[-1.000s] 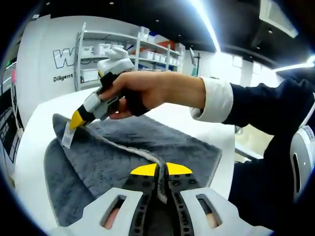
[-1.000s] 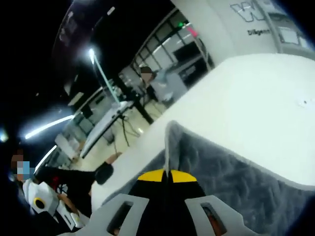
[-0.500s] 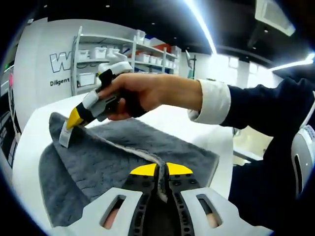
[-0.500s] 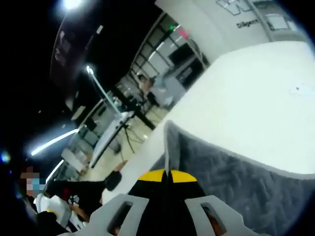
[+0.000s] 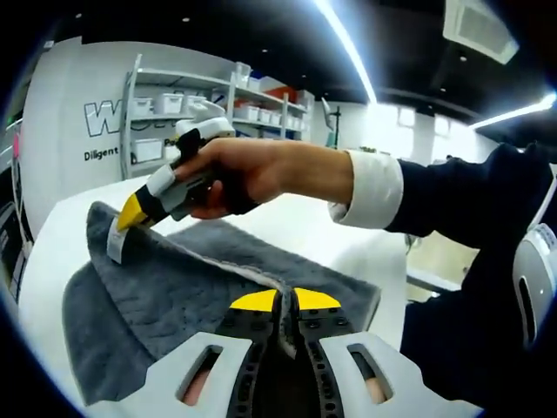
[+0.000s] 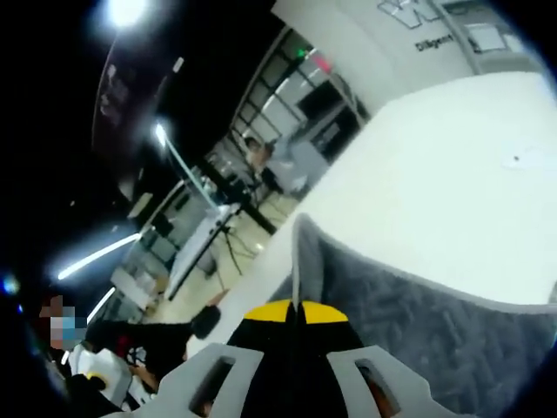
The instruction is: Open the folded towel by lifting each exposed corner and separating the folded layers until the towel lies flat within the target outline without major curled edges
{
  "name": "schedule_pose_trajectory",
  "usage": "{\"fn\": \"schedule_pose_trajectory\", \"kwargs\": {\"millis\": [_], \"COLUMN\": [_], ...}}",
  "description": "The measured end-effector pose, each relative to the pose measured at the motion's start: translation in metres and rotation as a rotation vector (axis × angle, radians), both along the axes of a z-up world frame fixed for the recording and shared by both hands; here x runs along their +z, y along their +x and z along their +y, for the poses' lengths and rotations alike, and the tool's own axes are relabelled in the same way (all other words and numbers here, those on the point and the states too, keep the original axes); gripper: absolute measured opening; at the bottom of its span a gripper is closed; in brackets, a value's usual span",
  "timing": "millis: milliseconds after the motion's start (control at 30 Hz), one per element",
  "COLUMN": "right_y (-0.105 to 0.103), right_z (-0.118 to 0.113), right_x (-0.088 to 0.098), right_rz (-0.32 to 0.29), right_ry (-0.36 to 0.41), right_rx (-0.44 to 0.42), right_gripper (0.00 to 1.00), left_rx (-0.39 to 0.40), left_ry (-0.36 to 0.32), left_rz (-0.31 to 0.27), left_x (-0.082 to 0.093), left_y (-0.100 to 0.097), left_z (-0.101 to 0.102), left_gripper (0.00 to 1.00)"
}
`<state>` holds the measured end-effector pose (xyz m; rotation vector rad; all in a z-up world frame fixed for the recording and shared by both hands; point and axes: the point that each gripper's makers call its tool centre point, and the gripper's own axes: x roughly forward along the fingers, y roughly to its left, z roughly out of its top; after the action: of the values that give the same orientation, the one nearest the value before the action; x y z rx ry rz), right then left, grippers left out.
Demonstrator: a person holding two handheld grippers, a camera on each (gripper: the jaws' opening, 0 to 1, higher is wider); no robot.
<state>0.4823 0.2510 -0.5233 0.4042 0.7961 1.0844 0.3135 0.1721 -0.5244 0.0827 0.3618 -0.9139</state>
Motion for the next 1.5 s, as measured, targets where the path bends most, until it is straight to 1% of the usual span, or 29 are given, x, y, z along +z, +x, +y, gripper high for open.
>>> {"fn": "schedule_pose_trajectory", "kwargs": {"millis": [133,267,433,567,633,800,967,1133,1200,1433,1500], "right_y": [0.002,0.004,0.008,0.011,0.013,0.015,0.019,0.022,0.021,0.017,0.017], "right_z": [-0.005,-0.01,-0.019,-0.026,-0.031,-0.039,-0.05,-0.062,-0.067,-0.081,-0.084], "right_x": [0.001,0.003,0.011,0.017,0.02,0.022,0.025,0.03,0.035,0.041,0.042], "right_rz": [0.004,0.004,-0.004,-0.019,-0.016,-0.019,-0.03,-0.029,-0.02,-0.032,-0.033], "right_ry": [0.014,0.022,0.035,0.042,0.054,0.066,0.077,0.096,0.114,0.124,0.126], "right_rx": [-0.007,-0.011,-0.025,-0.031,-0.031,-0.031,-0.04,-0.046,-0.046,-0.05,-0.051], "right_gripper": [0.0,0.0,0.0,0.0,0.0,0.0,0.0,0.0,0.0,0.0,0.0], "left_rx": [-0.006,-0.011,-0.005,0.011,0.015,0.017,0.038,0.051,0.053,0.047,0.044], "left_ry": [-0.015,-0.014,-0.034,-0.048,-0.04,-0.006,-0.021,-0.049,-0.037,-0.031,-0.034], "left_rz": [-0.007,-0.017,-0.039,-0.049,-0.07,-0.087,-0.076,-0.096,-0.119,-0.133,-0.134], "left_x": [0.003,0.003,0.008,0.011,0.012,0.009,0.011,0.018,0.021,0.023,0.024], "left_y": [0.002,0.002,0.004,0.007,0.008,0.008,0.01,0.008,0.006,0.004,0.005], "left_z": [-0.004,-0.009,-0.017,-0.028,-0.035,-0.043,-0.045,-0.053,-0.06,-0.069,-0.076], "left_gripper": [0.05,0.05,0.05,0.05,0.05,0.05,0.05,0.04,0.04,0.04,0.04]}}
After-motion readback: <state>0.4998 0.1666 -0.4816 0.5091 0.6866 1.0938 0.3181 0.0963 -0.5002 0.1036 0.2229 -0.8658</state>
